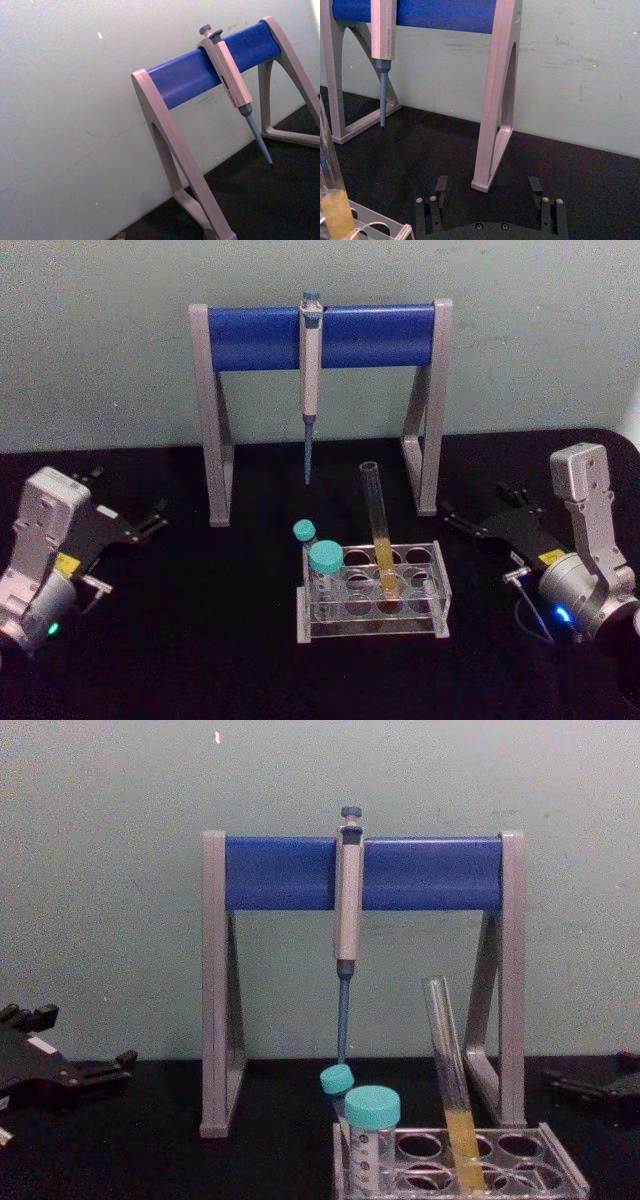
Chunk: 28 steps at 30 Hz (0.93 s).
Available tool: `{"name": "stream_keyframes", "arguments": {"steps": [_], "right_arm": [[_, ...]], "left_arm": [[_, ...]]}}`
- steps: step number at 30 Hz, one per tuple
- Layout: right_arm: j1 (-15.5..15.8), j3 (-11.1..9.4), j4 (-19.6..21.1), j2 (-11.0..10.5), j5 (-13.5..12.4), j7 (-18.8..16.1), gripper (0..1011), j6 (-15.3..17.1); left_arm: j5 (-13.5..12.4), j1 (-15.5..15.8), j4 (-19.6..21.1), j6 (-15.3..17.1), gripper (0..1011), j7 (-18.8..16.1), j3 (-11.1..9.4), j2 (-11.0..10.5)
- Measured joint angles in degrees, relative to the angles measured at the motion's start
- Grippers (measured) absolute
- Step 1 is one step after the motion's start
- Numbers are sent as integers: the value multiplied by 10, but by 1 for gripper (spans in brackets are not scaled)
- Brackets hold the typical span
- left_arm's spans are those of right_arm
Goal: Pick up the test tube from the test tube rack, shake it, then place it back into the test tube rack.
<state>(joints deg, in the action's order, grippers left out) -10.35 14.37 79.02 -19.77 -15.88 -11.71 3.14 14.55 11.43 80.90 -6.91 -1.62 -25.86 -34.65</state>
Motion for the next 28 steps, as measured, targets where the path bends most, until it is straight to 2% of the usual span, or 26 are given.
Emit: {"name": "stream_keyframes", "arguments": {"steps": [28], "right_arm": [[0,0,0,0,0,0,1000,0]], "left_arm": [[0,0,0,0,1001,0,0,0]]}}
